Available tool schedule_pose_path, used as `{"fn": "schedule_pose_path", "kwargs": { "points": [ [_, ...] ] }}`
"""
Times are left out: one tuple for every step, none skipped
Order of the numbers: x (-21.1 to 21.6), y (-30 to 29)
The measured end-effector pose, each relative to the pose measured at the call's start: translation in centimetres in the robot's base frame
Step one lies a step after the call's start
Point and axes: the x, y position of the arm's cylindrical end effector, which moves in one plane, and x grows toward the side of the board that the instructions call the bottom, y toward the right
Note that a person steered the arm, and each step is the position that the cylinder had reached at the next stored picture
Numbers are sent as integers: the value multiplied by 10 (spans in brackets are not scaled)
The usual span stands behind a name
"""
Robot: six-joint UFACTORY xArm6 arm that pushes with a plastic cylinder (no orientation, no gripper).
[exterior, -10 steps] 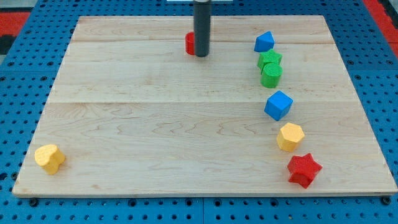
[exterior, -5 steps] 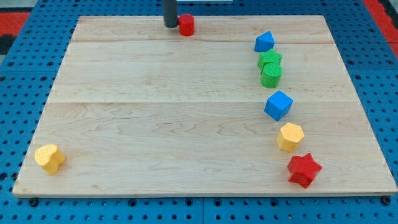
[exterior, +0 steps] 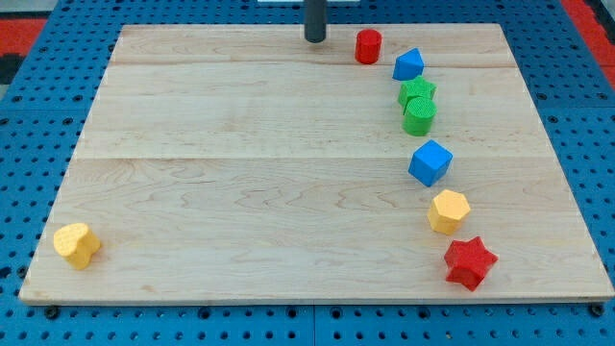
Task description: Push the red circle on top of the blue triangle
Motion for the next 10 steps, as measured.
{"fn": "schedule_pose_path", "kwargs": {
  "points": [
    [0,11],
    [18,13],
    [32,31],
    [32,65],
    [32,59],
    [13,41],
    [-15,45],
    [-16,59],
    [-16,65],
    [-15,85]
  ]
}}
